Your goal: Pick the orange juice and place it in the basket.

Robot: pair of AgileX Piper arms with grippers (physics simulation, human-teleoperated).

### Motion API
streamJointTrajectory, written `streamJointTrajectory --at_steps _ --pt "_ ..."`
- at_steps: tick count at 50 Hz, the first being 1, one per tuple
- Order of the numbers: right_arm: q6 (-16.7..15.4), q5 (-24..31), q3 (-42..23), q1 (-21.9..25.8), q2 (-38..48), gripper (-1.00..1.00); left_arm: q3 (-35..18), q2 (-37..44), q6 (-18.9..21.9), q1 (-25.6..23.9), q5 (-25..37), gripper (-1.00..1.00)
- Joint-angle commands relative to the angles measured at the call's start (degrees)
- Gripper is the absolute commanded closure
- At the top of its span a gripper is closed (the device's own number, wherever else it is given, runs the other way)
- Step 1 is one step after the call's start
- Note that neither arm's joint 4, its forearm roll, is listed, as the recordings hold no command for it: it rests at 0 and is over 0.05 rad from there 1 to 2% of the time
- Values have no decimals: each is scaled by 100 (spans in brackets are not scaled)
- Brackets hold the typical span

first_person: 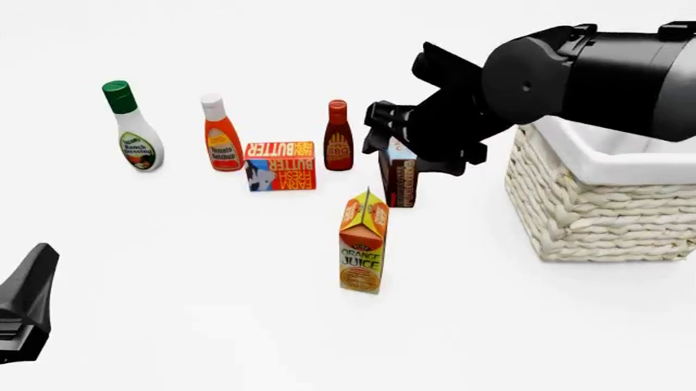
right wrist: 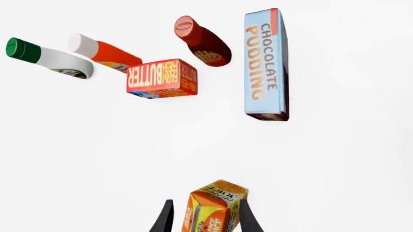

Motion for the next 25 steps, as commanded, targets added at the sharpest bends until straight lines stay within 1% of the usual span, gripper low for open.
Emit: streamJointTrajectory --at_steps 1,15,25 --pt "10 7 86 64 85 -100 0 -1 0 -1 0 -100" --pt "71 -40 199 210 118 -100 0 1 0 -1 0 -100" --pt "161 -151 434 285 74 -100 0 0 -1 -1 0 -100"
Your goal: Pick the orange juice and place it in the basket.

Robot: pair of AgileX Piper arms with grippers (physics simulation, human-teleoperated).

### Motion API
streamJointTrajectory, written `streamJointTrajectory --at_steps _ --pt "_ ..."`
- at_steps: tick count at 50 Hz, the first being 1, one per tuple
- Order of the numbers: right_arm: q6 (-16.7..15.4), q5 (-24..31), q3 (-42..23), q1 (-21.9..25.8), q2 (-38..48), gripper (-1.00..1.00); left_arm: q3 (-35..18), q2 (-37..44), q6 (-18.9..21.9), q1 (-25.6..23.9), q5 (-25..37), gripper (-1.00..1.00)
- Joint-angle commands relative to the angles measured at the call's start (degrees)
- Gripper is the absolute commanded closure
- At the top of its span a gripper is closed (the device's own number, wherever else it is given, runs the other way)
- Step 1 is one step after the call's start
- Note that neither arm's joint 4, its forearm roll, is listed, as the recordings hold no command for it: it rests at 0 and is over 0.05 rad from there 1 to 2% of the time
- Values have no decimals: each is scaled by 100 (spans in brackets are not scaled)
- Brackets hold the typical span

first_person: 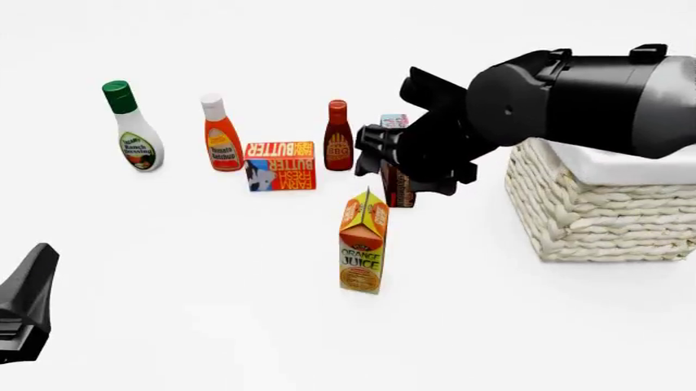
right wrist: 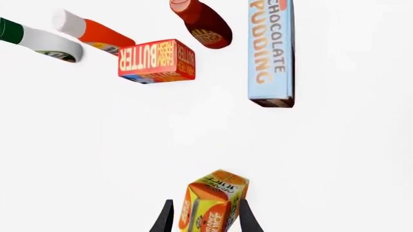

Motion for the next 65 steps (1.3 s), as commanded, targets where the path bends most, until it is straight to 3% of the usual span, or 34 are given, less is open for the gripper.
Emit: streamJointTrajectory --at_steps 1,33,54,65 --pt "75 -81 209 85 -49 -100 0 0 1 -1 0 -100" --pt "282 -79 793 423 -578 -100 0 -1 0 1 0 -100" --pt "351 -396 556 469 -44 -100 0 0 1 1 0 -100" --pt "434 -500 747 514 -56 -100 0 0 1 0 0 -100"
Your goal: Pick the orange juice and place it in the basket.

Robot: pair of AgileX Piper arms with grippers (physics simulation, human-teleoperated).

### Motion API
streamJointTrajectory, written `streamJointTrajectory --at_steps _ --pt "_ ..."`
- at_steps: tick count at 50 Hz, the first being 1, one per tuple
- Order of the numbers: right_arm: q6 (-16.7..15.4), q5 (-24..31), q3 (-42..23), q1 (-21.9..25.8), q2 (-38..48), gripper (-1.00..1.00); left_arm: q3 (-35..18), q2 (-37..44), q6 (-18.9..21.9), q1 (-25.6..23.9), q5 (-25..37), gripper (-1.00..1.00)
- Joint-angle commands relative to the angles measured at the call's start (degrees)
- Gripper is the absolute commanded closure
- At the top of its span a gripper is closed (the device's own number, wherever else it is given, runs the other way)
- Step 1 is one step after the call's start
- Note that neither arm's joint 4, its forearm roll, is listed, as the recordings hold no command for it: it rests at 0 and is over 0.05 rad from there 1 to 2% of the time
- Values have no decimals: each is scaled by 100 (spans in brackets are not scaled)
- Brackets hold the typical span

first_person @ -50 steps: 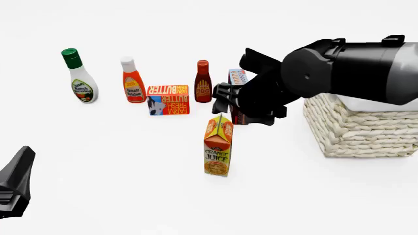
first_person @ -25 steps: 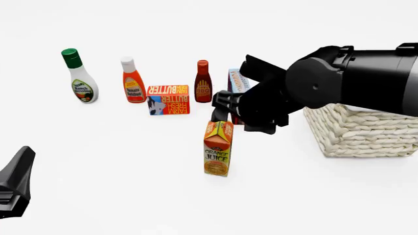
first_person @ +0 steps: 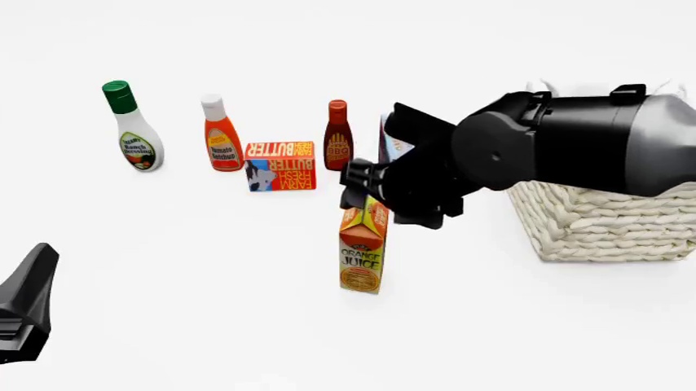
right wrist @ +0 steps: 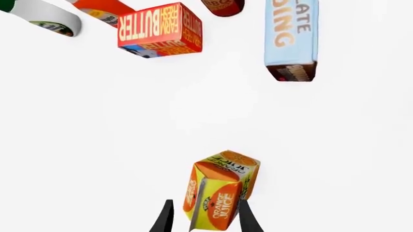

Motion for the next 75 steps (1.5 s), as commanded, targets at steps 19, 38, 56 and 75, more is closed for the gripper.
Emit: streamJointTrajectory --at_steps 19,38,56,75 --pt "119 -183 192 50 147 -100 0 1 -1 -1 0 -100" --pt "307 -479 500 148 219 -100 0 1 0 0 0 -100" --pt "598 -765 943 390 90 -100 0 -1 0 1 0 -100" --pt "540 -720 783 414 -25 100 0 0 -1 0 0 -100"
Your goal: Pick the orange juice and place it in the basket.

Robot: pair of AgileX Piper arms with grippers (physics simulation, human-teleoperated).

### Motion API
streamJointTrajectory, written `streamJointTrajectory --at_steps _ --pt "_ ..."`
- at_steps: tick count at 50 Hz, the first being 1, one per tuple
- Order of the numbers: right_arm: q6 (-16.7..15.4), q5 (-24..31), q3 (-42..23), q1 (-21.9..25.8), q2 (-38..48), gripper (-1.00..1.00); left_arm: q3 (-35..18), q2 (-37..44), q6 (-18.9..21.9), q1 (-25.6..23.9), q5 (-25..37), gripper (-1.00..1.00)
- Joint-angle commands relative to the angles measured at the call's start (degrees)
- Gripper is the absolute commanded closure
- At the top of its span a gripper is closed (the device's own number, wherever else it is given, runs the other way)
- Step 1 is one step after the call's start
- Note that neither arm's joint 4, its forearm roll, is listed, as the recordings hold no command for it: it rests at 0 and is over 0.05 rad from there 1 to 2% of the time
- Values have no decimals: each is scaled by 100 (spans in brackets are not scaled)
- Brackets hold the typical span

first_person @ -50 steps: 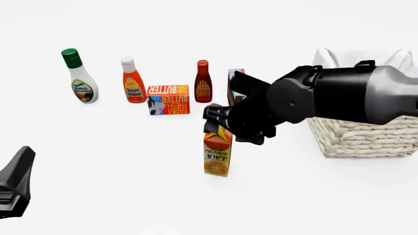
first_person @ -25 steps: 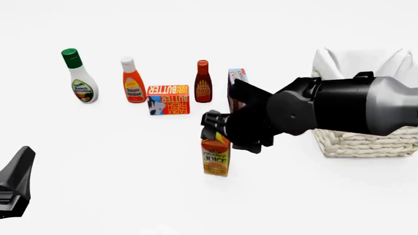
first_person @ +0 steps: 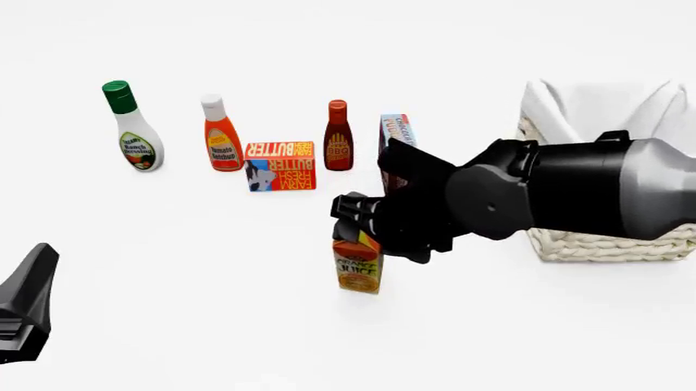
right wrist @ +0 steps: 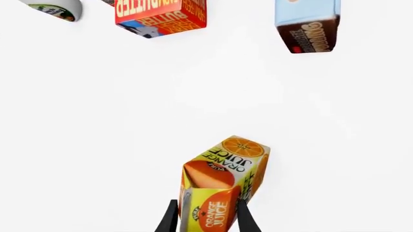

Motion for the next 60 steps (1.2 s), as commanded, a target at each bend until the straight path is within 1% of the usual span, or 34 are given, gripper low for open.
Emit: streamJointTrajectory --at_steps 1,20,35,37,38,39,41,42,43,44,47,52,60 --pt "89 53 28 26 17 100 0 0 0 0 0 -100" --pt "-282 289 -569 -423 -185 100 0 -1 0 1 0 -100" --pt "-596 736 -942 -755 -662 100 0 1 -1 0 0 -100" --pt "-590 746 -954 -763 -737 100 0 0 0 1 0 -100" --pt "-537 729 -931 -723 -795 100 0 0 -1 0 0 -100" --pt "-589 773 -956 -765 -821 100 0 1 0 -1 0 -100" --pt "-556 767 -925 -740 -891 100 0 0 0 1 0 -100" --pt "-250 580 -732 -513 -1029 100 0 0 -1 0 0 -100" --pt "-258 598 -736 -525 -1076 100 0 0 -1 1 0 -100" --pt "-377 703 -811 -611 -1085 100 0 1 -2 0 0 -100" --pt "-291 684 -753 -582 -1266 100 0 0 0 0 0 -100" --pt "-301 787 -827 -619 -1490 100 0 1 0 0 0 -100" --pt "-545 884 -956 -905 -1718 100 0 1 1 -1 0 -100"
